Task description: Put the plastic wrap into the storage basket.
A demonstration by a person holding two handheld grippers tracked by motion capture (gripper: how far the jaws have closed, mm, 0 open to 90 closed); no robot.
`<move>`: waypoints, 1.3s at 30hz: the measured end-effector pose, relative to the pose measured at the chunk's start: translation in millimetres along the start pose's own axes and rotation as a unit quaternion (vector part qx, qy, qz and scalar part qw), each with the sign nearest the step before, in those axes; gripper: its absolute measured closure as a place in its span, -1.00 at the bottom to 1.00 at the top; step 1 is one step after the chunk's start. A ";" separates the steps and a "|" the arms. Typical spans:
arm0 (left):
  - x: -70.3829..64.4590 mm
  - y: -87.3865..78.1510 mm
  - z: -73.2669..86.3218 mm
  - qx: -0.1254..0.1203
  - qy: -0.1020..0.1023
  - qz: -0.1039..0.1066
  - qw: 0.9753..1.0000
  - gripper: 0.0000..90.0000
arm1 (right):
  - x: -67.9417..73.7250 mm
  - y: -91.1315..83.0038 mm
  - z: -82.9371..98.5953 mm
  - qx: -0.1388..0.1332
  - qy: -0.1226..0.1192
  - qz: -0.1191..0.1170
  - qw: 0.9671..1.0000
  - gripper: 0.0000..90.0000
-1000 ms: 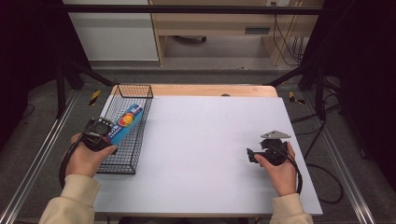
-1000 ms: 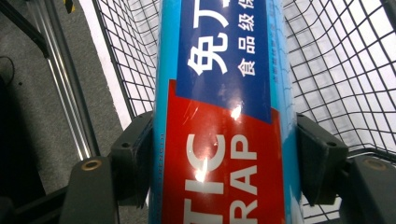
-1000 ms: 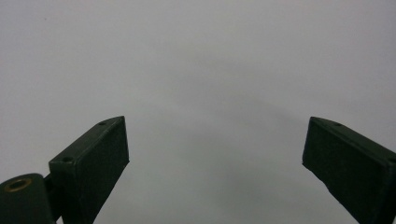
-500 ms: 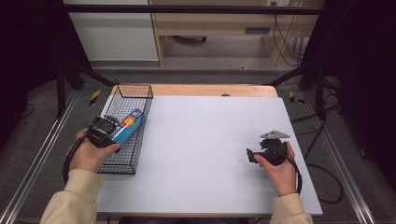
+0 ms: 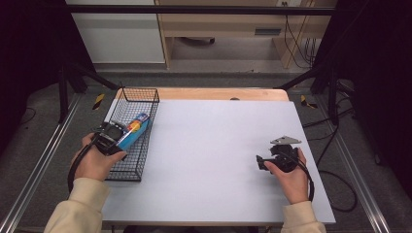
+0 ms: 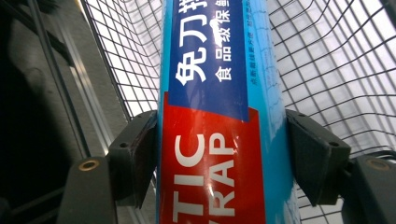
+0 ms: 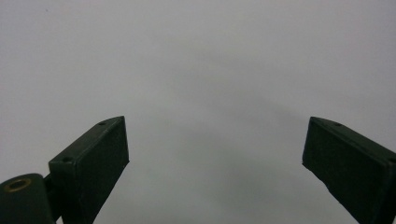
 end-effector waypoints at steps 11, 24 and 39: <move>-0.4 0.3 0.1 0.001 0.007 -0.007 1.000 -0.32 | -0.3 -0.4 0.2 0.000 -0.002 -0.001 1.000 -0.83; 2.4 -4.3 -2.1 -0.047 -0.001 -0.012 0.999 -0.60 | 0.4 -1.8 -0.4 -0.006 -0.002 -0.003 1.000 -0.84; -31.3 -63.4 -16.4 -0.234 0.013 0.100 0.967 -0.82 | 1.3 -14.5 -7.4 -0.048 -0.011 0.013 0.999 -0.89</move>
Point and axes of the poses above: each handheld gripper's, and its own axes: y roughly forward along the jaws, z roughly out of its underside, x roughly to its left, the point moved 7 cm from there along y, roughly forward along the jaws, and after that the axes turned 5 degrees about -y, right-handed, at the moved point
